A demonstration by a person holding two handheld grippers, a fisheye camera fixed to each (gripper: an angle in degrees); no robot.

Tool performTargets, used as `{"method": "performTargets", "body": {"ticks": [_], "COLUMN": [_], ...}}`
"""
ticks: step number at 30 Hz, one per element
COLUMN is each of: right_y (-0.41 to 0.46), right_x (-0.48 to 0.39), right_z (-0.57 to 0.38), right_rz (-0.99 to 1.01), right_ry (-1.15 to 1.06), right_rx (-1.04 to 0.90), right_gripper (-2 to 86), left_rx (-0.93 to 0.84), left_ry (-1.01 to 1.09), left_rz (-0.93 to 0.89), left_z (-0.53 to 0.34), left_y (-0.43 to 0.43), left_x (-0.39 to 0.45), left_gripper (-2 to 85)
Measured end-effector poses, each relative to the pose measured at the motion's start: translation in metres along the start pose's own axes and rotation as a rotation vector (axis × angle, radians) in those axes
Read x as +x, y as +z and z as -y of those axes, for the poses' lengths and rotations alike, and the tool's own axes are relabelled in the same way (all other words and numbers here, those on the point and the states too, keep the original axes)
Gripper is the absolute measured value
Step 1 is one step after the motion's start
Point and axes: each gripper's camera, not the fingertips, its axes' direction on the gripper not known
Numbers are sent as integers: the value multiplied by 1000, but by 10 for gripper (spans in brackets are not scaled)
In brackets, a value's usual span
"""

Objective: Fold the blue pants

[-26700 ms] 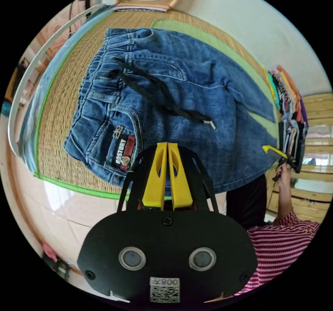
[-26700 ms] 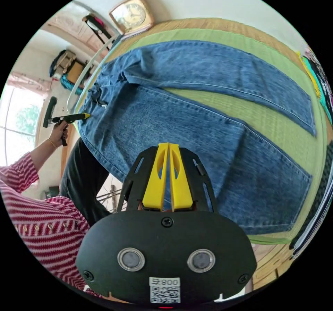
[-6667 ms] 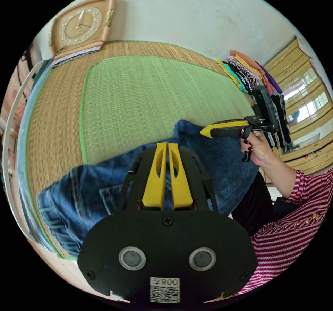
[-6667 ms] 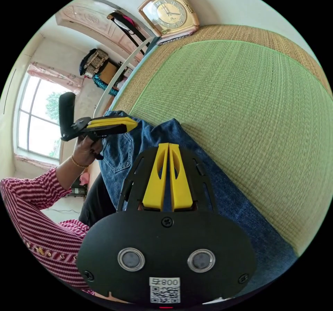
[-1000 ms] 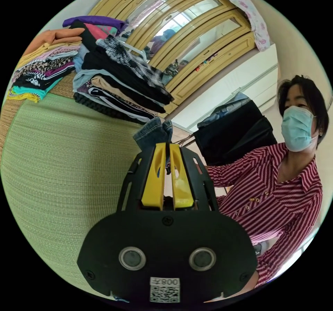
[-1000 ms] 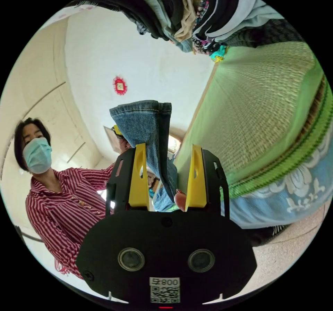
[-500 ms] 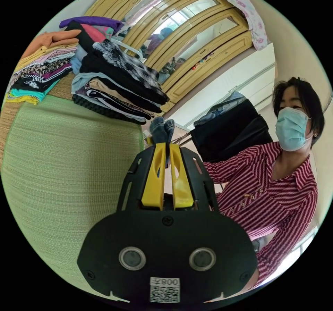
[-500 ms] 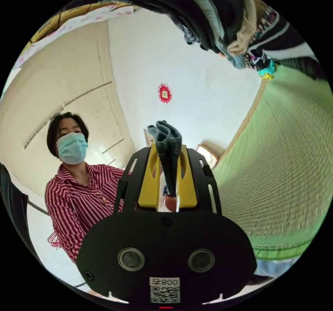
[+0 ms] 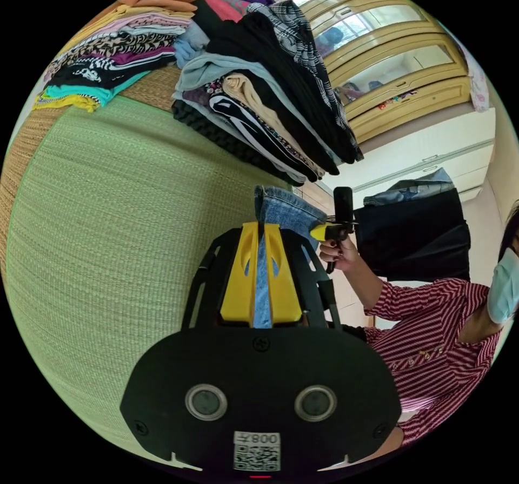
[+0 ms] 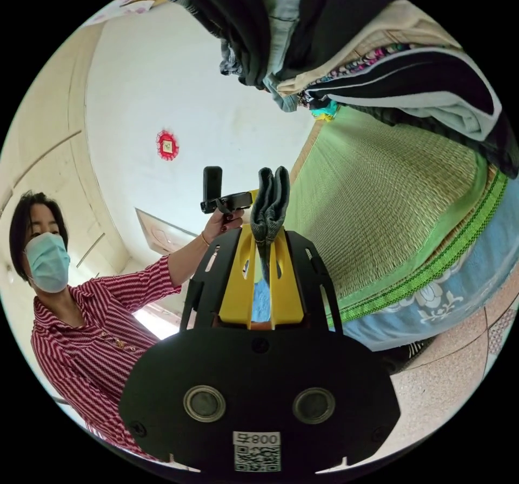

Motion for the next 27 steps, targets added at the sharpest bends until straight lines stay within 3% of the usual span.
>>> {"method": "performTargets", "body": {"ticks": [7,16,21,27], "right_y": [33,146,238,333], "right_x": [-108,-275,-333,-357], "right_z": [62,104,90,57], "right_rz": [-68,-120,-157,-244], "right_ry": [-110,-327,-381,-319], "right_rx": [-78,-315,-503,-677], "right_gripper": [28,30,32,33], "left_rx": [101,334,448,549], "left_ry": [-2,-119,-376,-670], "left_rz": [-2,-39,-3,-89], "left_z": [-59,-207,-318,-435], "left_y": [-39,-113,-141,-142], "left_x": [-2,-18,-42,-61], "left_gripper": [21,23,13,3]}}
